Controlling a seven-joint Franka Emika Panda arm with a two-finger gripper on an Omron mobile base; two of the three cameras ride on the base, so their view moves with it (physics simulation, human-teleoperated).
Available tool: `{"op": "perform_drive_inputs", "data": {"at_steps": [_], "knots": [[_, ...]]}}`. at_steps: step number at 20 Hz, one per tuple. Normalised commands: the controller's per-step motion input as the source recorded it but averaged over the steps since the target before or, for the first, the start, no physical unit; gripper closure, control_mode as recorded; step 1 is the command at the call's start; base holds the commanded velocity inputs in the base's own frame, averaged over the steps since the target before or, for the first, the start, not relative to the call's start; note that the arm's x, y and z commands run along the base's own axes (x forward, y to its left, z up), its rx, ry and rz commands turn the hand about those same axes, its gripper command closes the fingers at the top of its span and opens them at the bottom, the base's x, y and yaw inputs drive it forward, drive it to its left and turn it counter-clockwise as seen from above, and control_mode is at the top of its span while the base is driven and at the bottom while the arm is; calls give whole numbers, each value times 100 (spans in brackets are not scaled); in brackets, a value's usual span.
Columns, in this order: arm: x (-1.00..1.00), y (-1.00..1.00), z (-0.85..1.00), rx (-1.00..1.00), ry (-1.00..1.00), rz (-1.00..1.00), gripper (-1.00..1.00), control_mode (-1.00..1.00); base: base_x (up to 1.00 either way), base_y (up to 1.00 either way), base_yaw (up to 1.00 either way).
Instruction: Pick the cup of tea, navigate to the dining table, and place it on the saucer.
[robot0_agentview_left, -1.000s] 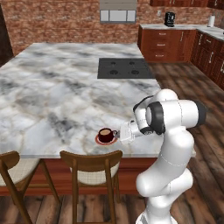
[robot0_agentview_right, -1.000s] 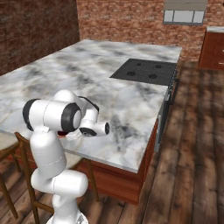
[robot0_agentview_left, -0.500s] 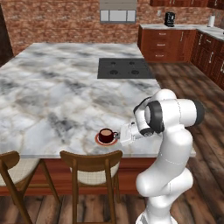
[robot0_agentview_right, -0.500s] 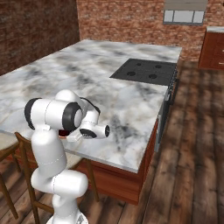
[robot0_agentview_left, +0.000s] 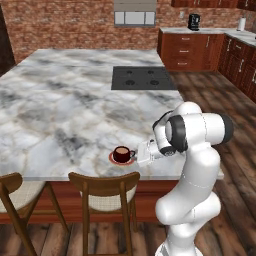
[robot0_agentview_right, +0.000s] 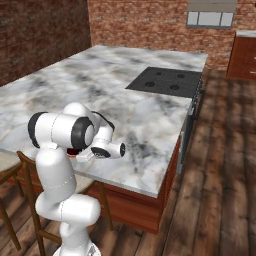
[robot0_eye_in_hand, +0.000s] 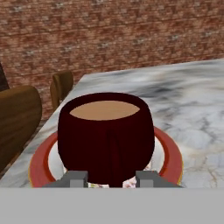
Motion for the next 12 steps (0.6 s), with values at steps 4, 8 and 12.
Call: {"op": "perform_drive_inputs", "data": {"at_steps": [4,8,12], "knots": [[0,0,0,0,0,0,-100,-100,0,0,0],[0,-14,7,0,0,0,-100,-100,0,0,0],[-2,-16,34,0,0,0,-100,-100,0,0,0]]}}
